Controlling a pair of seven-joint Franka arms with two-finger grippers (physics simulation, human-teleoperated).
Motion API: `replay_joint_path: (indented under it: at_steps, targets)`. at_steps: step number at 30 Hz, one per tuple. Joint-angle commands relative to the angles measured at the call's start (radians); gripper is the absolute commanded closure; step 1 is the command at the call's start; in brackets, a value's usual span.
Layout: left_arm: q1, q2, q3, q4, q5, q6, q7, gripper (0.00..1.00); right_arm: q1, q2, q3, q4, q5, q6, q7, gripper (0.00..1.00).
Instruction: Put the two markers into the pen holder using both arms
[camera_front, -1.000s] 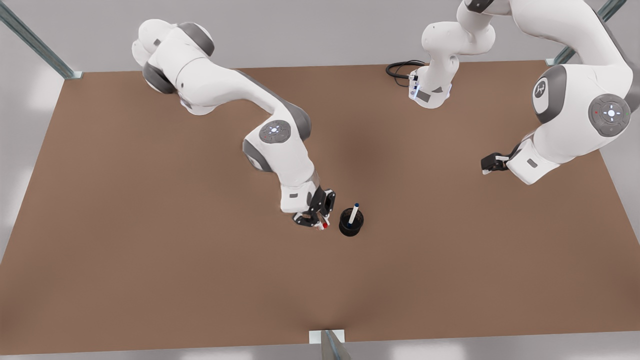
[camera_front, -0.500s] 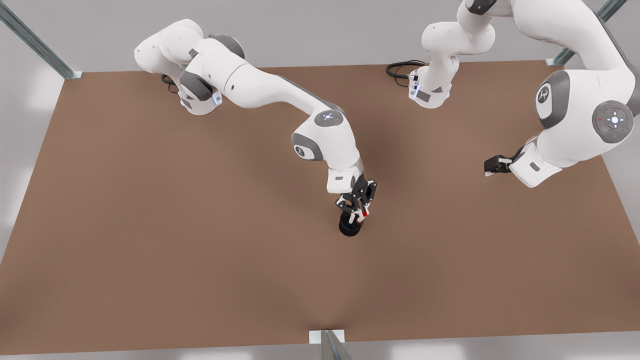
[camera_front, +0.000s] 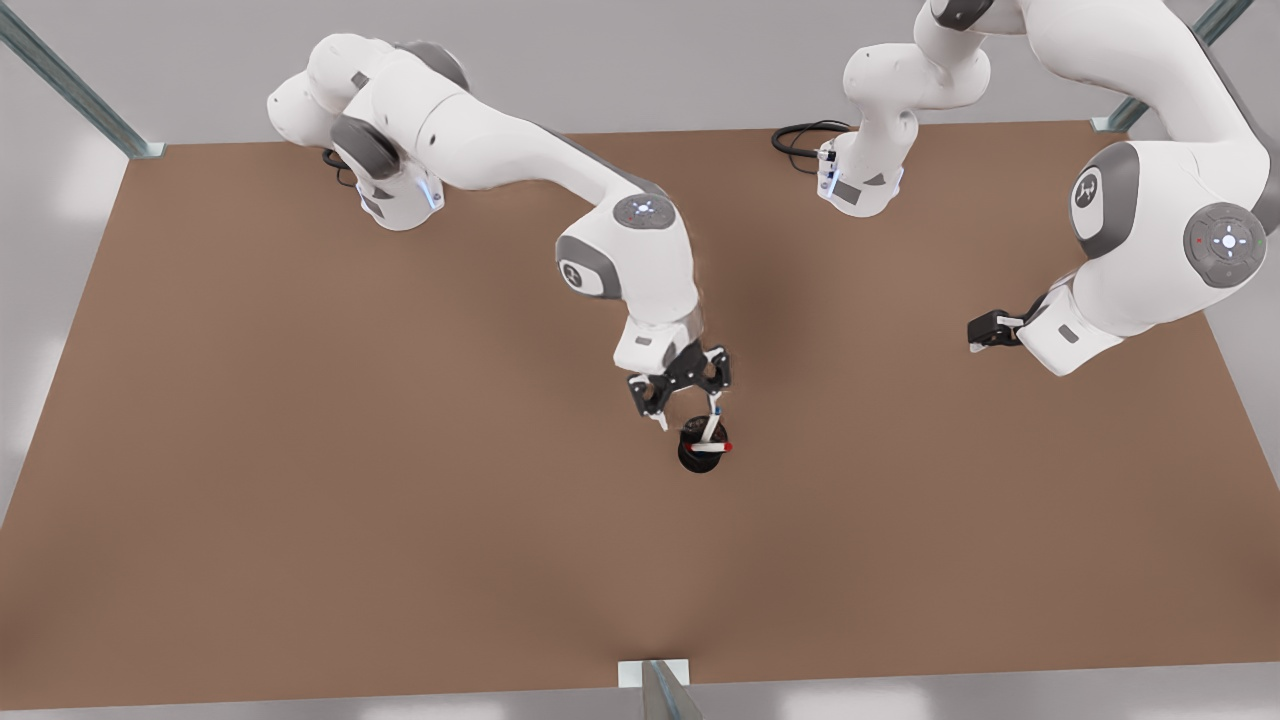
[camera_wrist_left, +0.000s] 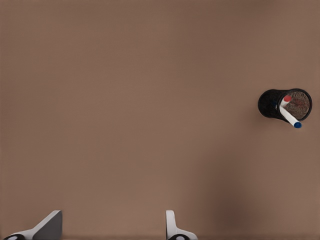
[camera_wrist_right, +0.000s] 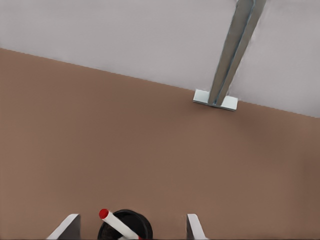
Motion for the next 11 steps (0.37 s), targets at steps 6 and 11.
replay_joint_path:
  at_steps: [6,11]
  targets:
    - [0.000,-0.002,0.000,0.000,0.001,-0.002,0.013,0.00,-0.393,-0.515,-0.300,-0.484,0.381,-0.466,-0.605,0.00]
    - [-0.001,-0.002,0.000,0.000,0.001,-0.002,0.012,0.00,-0.405,-0.500,-0.306,-0.493,0.381,-0.477,-0.614,0.00]
